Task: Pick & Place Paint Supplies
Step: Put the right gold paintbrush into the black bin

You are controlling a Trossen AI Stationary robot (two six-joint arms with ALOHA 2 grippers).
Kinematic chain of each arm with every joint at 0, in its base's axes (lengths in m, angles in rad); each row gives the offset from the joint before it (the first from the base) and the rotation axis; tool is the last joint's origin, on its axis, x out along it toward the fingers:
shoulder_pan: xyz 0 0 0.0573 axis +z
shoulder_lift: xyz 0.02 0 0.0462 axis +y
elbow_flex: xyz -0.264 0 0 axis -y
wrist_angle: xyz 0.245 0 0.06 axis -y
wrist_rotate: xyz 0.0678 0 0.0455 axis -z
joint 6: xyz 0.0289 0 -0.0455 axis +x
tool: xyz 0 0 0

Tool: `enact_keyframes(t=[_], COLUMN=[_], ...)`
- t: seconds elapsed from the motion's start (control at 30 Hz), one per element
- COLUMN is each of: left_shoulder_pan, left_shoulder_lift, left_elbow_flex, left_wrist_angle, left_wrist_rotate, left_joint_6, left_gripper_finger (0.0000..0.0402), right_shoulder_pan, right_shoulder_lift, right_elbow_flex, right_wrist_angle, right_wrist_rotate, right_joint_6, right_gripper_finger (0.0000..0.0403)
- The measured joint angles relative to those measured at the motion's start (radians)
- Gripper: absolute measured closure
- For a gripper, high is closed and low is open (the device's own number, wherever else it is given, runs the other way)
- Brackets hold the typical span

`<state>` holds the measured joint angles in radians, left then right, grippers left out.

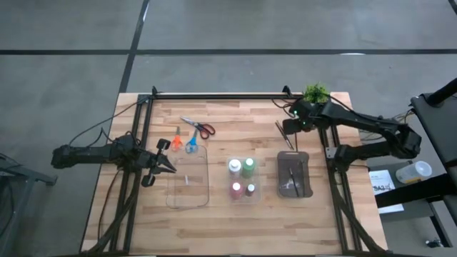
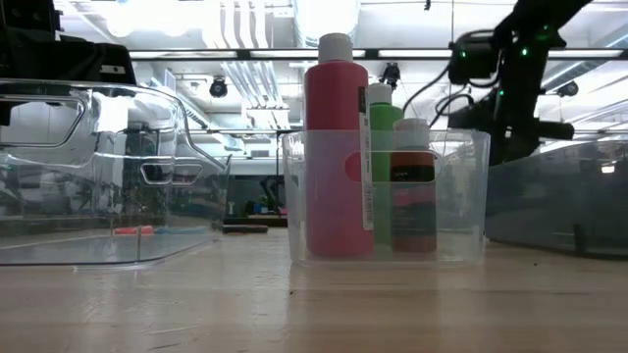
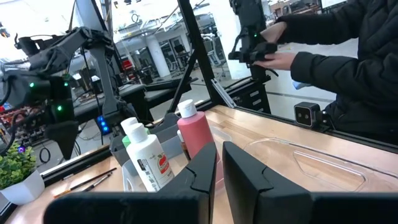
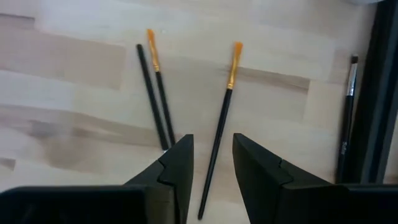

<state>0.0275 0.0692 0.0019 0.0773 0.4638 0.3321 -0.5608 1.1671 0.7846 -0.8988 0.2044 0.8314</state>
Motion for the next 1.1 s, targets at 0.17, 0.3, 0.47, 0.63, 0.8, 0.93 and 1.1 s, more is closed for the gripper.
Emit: enact_keyframes(t=[0.17, 0.3, 0.47, 0.63, 0.8, 0.93, 1.1], left_shoulder_pan=[0.0, 0.0, 0.0, 0.0, 0.0, 0.0, 0.0], left_shoulder_lift=[0.0, 0.0, 0.0, 0.0, 0.0, 0.0, 0.0], left_elbow_flex=[0.0, 0.0, 0.0, 0.0, 0.0, 0.0, 0.0], left_wrist_angle=[0.0, 0.0, 0.0, 0.0, 0.0, 0.0, 0.0], left_wrist_rotate=[0.0, 0.0, 0.0, 0.0, 0.0, 0.0, 0.0], left_joint_6=[0.0, 0.0, 0.0, 0.0, 0.0, 0.0, 0.0], left_gripper_finger=[0.0366, 0.0366, 0.0366, 0.0366, 0.0366, 0.0366, 0.0366], right_shoulder_pan=[-0.062, -0.093, -0.119, -0.151, -0.176, -0.193, -0.21], right_shoulder_lift=[0.01, 0.048, 0.143, 0.241, 0.296, 0.319, 0.338], right_elbow_flex=[-0.036, -0.042, -0.039, -0.029, -0.023, -0.023, -0.023], right_wrist_angle=[0.055, 0.096, 0.108, 0.135, 0.186, 0.191, 0.203], right_wrist_rotate=[-0.019, -0.027, -0.032, -0.06, -0.073, -0.075, -0.082], right_joint_6=[-0.046, -0.089, -0.146, -0.183, -0.208, -0.213, -0.227], right_gripper_finger=[0.0293, 0.0293, 0.0293, 0.0293, 0.0293, 0.0293, 0.0293])
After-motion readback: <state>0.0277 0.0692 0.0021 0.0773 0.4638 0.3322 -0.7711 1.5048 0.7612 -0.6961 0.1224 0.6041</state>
